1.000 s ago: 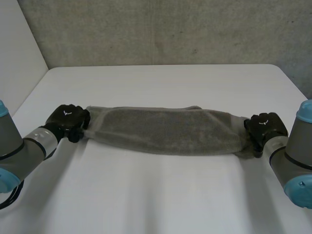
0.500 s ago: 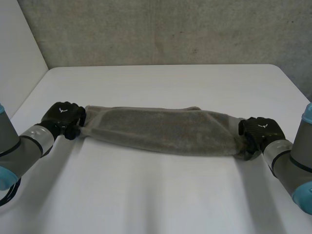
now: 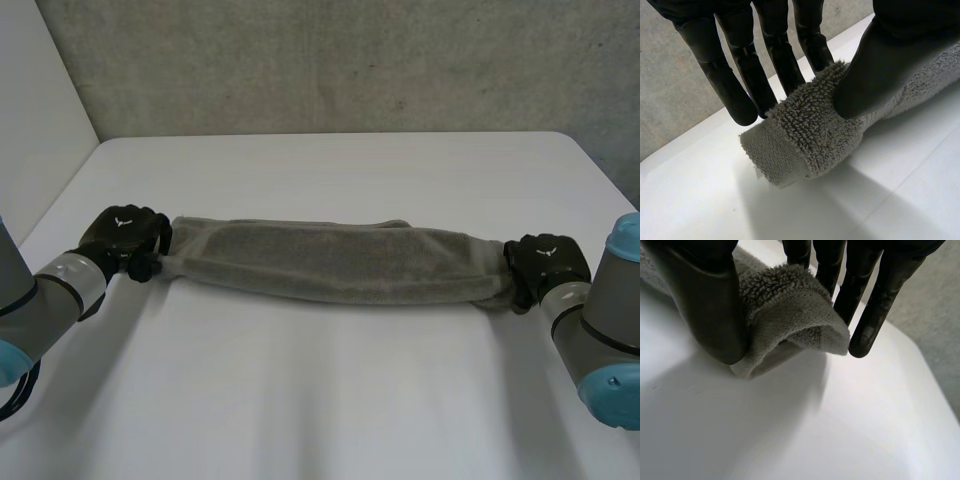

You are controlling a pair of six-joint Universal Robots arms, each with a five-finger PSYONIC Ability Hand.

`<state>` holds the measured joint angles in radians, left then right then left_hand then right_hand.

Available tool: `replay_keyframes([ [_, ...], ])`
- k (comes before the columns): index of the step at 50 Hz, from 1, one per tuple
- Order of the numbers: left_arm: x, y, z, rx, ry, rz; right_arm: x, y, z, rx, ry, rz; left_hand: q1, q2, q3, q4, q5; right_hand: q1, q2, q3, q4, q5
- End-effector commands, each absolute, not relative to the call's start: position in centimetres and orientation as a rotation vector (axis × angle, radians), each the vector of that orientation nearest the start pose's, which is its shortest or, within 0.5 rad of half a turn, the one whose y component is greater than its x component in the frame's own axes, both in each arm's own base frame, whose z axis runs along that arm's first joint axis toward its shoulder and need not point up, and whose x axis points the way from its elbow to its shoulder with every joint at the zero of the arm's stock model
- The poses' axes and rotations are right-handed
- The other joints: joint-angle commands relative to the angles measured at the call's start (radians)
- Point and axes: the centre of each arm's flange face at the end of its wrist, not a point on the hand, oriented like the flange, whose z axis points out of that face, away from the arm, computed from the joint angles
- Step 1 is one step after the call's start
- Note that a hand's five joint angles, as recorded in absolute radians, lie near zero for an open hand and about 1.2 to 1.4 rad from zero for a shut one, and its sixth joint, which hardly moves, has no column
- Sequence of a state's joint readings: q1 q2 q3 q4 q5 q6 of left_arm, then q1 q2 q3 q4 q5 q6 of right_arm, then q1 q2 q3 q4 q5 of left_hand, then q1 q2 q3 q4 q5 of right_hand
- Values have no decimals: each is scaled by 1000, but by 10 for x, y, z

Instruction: Fold the towel.

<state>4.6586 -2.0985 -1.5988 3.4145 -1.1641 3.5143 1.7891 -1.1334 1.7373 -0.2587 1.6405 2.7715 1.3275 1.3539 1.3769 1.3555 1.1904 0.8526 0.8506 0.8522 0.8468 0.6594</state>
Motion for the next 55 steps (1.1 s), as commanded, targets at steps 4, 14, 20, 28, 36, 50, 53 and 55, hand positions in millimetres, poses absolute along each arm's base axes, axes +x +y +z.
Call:
replay_keyframes([
  [4, -187, -349, 143, 936, 2436, -1982, 196, -300, 141, -757, 2594, -1907, 69, 42, 19, 41, 31, -4, -2, -4, 2, 14],
  [14, -188, -345, 142, 946, 2450, -1974, 196, -300, 136, -772, 2598, -1869, 69, 42, 19, 41, 31, -63, -61, -62, -57, -44],
  [20, -190, -344, 140, 954, 2454, -1970, 197, -299, 134, -783, 2587, -1848, 69, 42, 19, 41, 31, -92, -90, -92, -87, -74],
  [28, -188, -344, 140, 948, 2458, -1965, 191, -304, 129, -796, 2625, -1842, 69, 42, 19, 41, 31, 544, 546, 544, 550, 562],
  [36, -194, -326, 145, 977, 2507, -1922, 160, -326, 141, -853, 2707, -1942, 69, 42, 19, 41, 31, 544, 546, 544, 550, 562],
  [50, -194, -302, 169, 993, 2456, -1969, 149, -347, 155, -962, 2713, -2052, -1085, -1111, -1134, -1113, -1122, 544, 546, 544, 550, 562],
  [53, -192, -302, 179, 980, 2423, -1999, 138, -356, 159, -1006, 2740, -2086, -1088, -1114, -1137, -1116, -1125, 544, 546, 544, 550, 562],
  [55, -190, -303, 181, 970, 2412, -2007, 135, -360, 161, -1046, 2742, -2108, -1088, -1114, -1137, -1116, -1125, 544, 546, 544, 550, 562],
])
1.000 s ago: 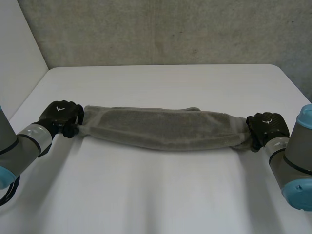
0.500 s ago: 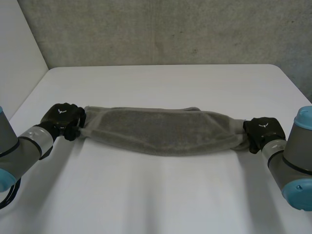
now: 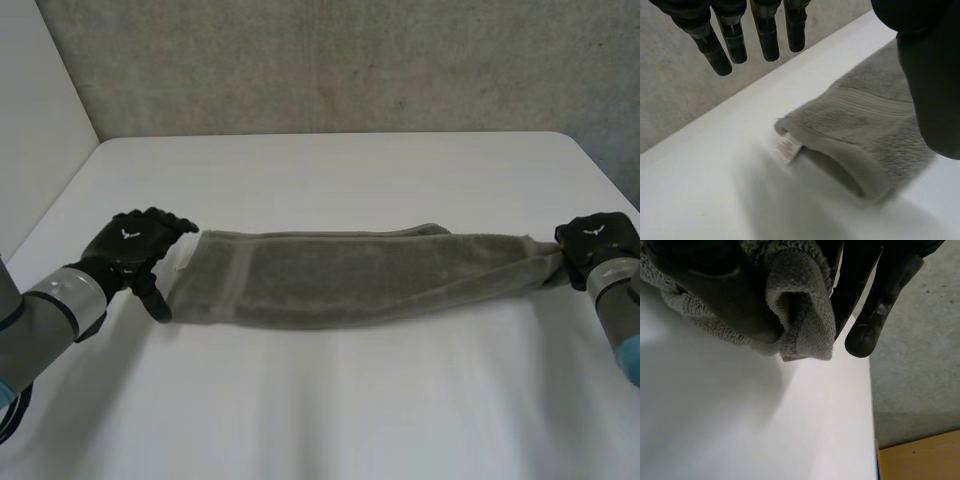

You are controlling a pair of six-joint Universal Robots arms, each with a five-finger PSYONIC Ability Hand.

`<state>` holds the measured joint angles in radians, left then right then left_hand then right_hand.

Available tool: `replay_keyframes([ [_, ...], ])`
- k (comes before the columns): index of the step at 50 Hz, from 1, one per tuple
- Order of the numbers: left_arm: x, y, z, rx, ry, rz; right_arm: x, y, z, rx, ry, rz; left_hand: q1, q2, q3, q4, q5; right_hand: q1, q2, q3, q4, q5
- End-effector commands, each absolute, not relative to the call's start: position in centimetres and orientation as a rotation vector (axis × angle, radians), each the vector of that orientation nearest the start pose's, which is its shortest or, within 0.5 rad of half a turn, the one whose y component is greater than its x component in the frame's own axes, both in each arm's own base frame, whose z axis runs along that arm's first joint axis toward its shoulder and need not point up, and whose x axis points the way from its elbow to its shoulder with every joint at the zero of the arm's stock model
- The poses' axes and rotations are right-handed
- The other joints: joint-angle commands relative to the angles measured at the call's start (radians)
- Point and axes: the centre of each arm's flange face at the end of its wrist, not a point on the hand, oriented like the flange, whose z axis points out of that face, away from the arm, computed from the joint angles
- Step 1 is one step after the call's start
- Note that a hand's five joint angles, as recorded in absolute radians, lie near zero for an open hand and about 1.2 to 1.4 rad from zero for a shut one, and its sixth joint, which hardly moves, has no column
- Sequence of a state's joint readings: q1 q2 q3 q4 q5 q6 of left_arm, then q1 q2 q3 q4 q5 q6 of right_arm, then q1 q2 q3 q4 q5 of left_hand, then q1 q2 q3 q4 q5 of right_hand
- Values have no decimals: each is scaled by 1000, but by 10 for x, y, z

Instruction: Fold the towel.

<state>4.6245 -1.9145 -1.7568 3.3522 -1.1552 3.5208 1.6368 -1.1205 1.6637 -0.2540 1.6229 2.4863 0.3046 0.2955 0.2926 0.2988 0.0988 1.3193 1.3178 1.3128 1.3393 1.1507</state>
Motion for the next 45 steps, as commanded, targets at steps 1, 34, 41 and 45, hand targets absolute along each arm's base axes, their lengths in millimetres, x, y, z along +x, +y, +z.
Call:
replay_keyframes([
  [1, -187, -305, 184, 958, 2406, -2012, 133, -365, 164, -1077, 2745, -2132, -65, -56, -53, -59, -33, 77, 78, 83, 57, 71],
  [34, -200, -313, 210, 934, 2352, -2141, 427, -226, 167, -1707, 1699, -2172, -53, -44, -41, -47, -22, -64, -63, -58, -84, -70],
  [41, -204, -310, 209, 950, 2356, -2143, 432, -207, 137, -1871, 1694, -1990, -50, -41, -38, -44, -19, -1014, -1013, -1008, -1034, -1020],
  [45, -207, -309, 210, 965, 2353, -2150, 428, -210, 158, -1802, 1665, -1985, -47, -38, -35, -41, -16, -1145, -1143, -1138, -1165, -1151],
])
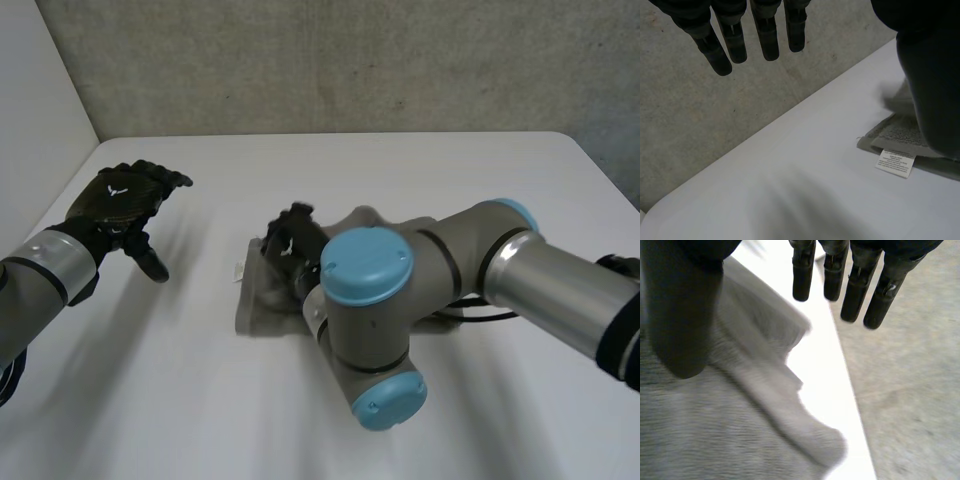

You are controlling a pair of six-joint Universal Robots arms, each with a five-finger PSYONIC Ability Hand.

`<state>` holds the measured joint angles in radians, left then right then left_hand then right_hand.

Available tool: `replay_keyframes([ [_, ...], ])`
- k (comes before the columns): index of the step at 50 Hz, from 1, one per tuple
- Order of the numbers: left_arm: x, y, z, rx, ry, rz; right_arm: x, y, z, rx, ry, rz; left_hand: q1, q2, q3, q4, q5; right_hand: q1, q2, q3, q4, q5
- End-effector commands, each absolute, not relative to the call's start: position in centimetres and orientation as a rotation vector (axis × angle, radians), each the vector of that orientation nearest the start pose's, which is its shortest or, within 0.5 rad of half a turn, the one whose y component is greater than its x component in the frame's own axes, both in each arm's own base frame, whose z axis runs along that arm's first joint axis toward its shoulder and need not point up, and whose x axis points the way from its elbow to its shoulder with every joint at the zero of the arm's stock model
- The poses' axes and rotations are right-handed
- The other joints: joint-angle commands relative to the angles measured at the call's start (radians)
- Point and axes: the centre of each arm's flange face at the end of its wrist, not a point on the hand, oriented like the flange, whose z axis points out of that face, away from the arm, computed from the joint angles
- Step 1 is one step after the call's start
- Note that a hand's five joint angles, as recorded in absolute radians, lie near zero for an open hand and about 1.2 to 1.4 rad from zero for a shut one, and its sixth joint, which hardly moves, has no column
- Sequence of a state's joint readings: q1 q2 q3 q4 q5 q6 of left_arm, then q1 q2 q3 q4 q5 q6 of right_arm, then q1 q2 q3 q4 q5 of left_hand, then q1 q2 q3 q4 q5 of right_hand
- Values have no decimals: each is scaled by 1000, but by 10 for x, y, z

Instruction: Fold the towel.

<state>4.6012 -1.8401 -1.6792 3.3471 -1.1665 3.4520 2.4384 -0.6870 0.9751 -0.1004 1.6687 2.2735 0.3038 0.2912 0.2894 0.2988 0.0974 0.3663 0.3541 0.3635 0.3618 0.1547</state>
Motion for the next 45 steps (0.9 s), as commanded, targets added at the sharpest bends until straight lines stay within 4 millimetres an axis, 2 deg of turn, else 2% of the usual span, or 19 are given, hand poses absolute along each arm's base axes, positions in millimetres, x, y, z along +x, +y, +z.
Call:
replay_keyframes([
  [1, -207, -309, 210, 965, 2353, -2150, 428, -210, 158, -1801, 1665, -1985, -46, -34, -32, -41, -14, -192, -180, -189, -187, -155],
  [3, -213, -307, 212, 988, 2342, -2168, 413, -221, 185, -1664, 1718, -2012, -46, -34, -32, -41, -14, -192, -180, -189, -187, -155],
  [4, -213, -307, 212, 988, 2342, -2168, 413, -221, 185, -1663, 1718, -2012, -46, -34, -32, -41, -14, -192, -180, -189, -187, -155],
  [5, -217, -305, 214, 1002, 2338, -2177, 402, -227, 196, -1591, 1752, -2016, -43, -31, -29, -38, -11, -192, -180, -189, -187, -155],
  [6, -217, -305, 214, 1002, 2338, -2177, 402, -227, 196, -1591, 1753, -2016, -43, -31, -29, -38, -11, -192, -180, -189, -187, -155],
  [8, -226, -300, 217, 1035, 2335, -2202, 380, -237, 211, -1478, 1819, -2014, -40, -28, -26, -35, -9, -192, -180, -189, -187, -155],
  [9, -226, -300, 217, 1035, 2335, -2202, 380, -237, 211, -1478, 1820, -2014, -40, -28, -26, -35, -9, -192, -180, -189, -187, -155],
  [11, -238, -293, 220, 1068, 2346, -2235, 359, -241, 222, -1410, 1868, -2008, -38, -25, -23, -32, -6, -192, -180, -189, -187, -155],
  [14, -244, -289, 222, 1085, 2354, -2253, 348, -242, 225, -1384, 1901, -2005, -37, -25, -23, -32, -6, -192, -180, -189, -187, -155],
  [16, -256, -283, 225, 1123, 2360, -2286, 325, -248, 216, -1363, 1998, -1970, -29, -16, -14, -24, 3, -192, -180, -189, -187, -155],
  [17, -256, -283, 225, 1124, 2360, -2286, 325, -248, 216, -1363, 1999, -1970, -29, -16, -14, -24, 3, -192, -180, -189, -187, -155],
  [19, -269, -278, 217, 1175, 2387, -2273, 306, -250, 199, -1366, 2096, -1899, 9, 22, 24, 14, 41, -192, -180, -189, -187, -155],
  [20, -269, -278, 217, 1175, 2387, -2273, 306, -250, 199, -1366, 2096, -1898, 9, 22, 24, 15, 41, -192, -180, -189, -187, -155],
  [22, -283, -272, 204, 1251, 2426, -2233, 294, -246, 181, -1373, 2171, -1831, 91, 104, 106, 96, 123, -123, -111, -120, -118, -86],
  [25, -289, -271, 195, 1280, 2449, -2207, 288, -245, 173, -1375, 2204, -1800, 159, 172, 174, 164, 191, -123, -111, -120, -118, -86],
  [27, -293, -271, 177, 1306, 2517, -2129, 279, -246, 161, -1359, 2244, -1782, 276, 289, 290, 281, 308, -120, -108, -117, -115, -83],
  [33, -298, -278, 150, 1351, 2560, -2029, 268, -243, 143, -1346, 2253, -1758, 400, 412, 414, 405, 432, -61, -49, -59, -57, -24],
  [40, -302, -286, 138, 1363, 2571, -2000, 264, -243, 135, -1291, 2253, -1769, 587, 600, 602, 593, 619, 68, 80, 71, 72, 105],
  [45, -303, -288, 132, 1365, 2581, -1985, 262, -246, 135, -1248, 2257, -1780, 594, 606, 608, 599, 626, 106, 118, 109, 111, 143],
])
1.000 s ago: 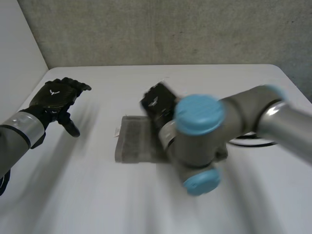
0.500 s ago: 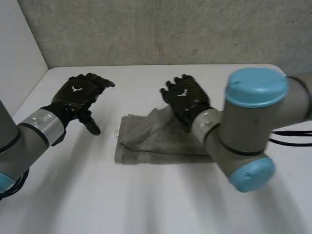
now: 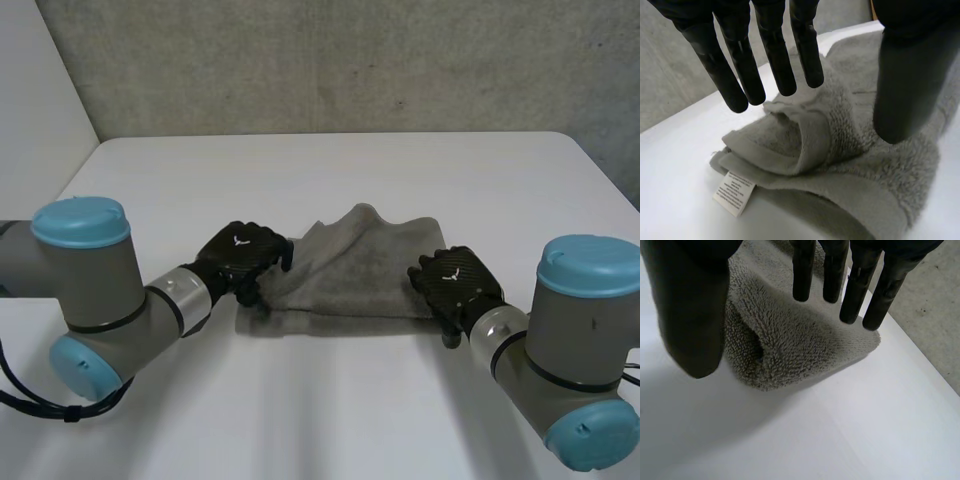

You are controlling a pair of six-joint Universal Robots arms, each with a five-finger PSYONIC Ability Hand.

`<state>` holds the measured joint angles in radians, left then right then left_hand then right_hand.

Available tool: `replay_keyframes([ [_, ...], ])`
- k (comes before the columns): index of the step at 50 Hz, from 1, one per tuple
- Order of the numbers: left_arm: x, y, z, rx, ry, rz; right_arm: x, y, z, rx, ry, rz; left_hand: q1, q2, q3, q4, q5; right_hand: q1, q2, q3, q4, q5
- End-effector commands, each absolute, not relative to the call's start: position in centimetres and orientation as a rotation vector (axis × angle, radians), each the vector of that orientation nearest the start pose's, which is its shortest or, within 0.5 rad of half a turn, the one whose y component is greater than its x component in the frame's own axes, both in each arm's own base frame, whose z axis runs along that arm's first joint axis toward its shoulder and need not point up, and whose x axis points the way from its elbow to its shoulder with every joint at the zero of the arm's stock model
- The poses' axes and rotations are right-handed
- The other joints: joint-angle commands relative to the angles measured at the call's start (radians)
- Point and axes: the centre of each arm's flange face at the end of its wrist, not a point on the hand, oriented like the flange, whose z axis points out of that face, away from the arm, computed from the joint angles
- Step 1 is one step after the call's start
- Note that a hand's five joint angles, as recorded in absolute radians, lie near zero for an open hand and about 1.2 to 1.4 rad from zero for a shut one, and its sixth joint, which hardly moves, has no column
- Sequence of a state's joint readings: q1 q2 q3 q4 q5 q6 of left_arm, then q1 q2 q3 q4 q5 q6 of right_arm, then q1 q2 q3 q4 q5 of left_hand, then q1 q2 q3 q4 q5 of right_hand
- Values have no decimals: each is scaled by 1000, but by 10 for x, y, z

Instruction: Fold the towel.

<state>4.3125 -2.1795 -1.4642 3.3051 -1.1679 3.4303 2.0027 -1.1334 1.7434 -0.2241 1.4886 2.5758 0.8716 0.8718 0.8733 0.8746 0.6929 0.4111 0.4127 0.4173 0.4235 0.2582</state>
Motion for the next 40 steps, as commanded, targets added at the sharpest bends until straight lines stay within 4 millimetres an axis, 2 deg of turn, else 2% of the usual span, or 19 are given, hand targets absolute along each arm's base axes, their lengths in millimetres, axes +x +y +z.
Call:
replay_keyframes([
  [1, -303, -289, 130, 1366, 2587, -1979, 262, -246, 133, -1243, 2260, -1775, 29, 29, 27, 26, 33, 73, 71, 67, 61, 51],
  [7, -304, -290, 124, 1365, 2598, -1963, 262, -245, 130, -1242, 2266, -1761, 176, 175, 174, 173, 180, 73, 72, 67, 61, 51],
  [9, -304, -291, 122, 1365, 2600, -1961, 262, -245, 129, -1243, 2263, -1757, 325, 324, 323, 322, 329, 73, 72, 67, 61, 51],
  [10, -304, -291, 122, 1365, 2600, -1961, 262, -245, 129, -1243, 2263, -1757, 325, 325, 324, 322, 330, 73, 72, 67, 61, 51],
  [11, -304, -291, 123, 1363, 2598, -1963, 262, -244, 129, -1244, 2262, -1754, 479, 479, 478, 477, 484, 73, 72, 67, 61, 51],
  [12, -303, -291, 123, 1361, 2598, -1962, 262, -245, 129, -1243, 2262, -1754, 524, 524, 523, 521, 528, 73, 72, 67, 61, 51],
  [21, -299, -293, 129, 1288, 2565, -1962, 261, -244, 128, -1240, 2259, -1762, 525, 524, 523, 522, 529, 76, 75, 70, 64, 54],
  [24, -297, -290, 141, 1276, 2542, -1990, 260, -242, 127, -1240, 2261, -1755, 525, 524, 523, 522, 529, 79, 77, 73, 67, 57],
  [29, -289, -274, 151, 1277, 2547, -1988, 260, -241, 127, -1235, 2253, -1766, 525, 524, 523, 522, 529, 79, 77, 73, 67, 57],
  [31, -283, -261, 153, 1273, 2559, -1972, 260, -240, 127, -1227, 2250, -1761, 525, 524, 523, 522, 529, 79, 77, 73, 67, 57],
  [40, -271, -240, 142, 1266, 2601, -1916, 261, -241, 127, -1221, 2240, -1762, 525, 524, 523, 522, 529, 100, 98, 93, 87, 78],
])
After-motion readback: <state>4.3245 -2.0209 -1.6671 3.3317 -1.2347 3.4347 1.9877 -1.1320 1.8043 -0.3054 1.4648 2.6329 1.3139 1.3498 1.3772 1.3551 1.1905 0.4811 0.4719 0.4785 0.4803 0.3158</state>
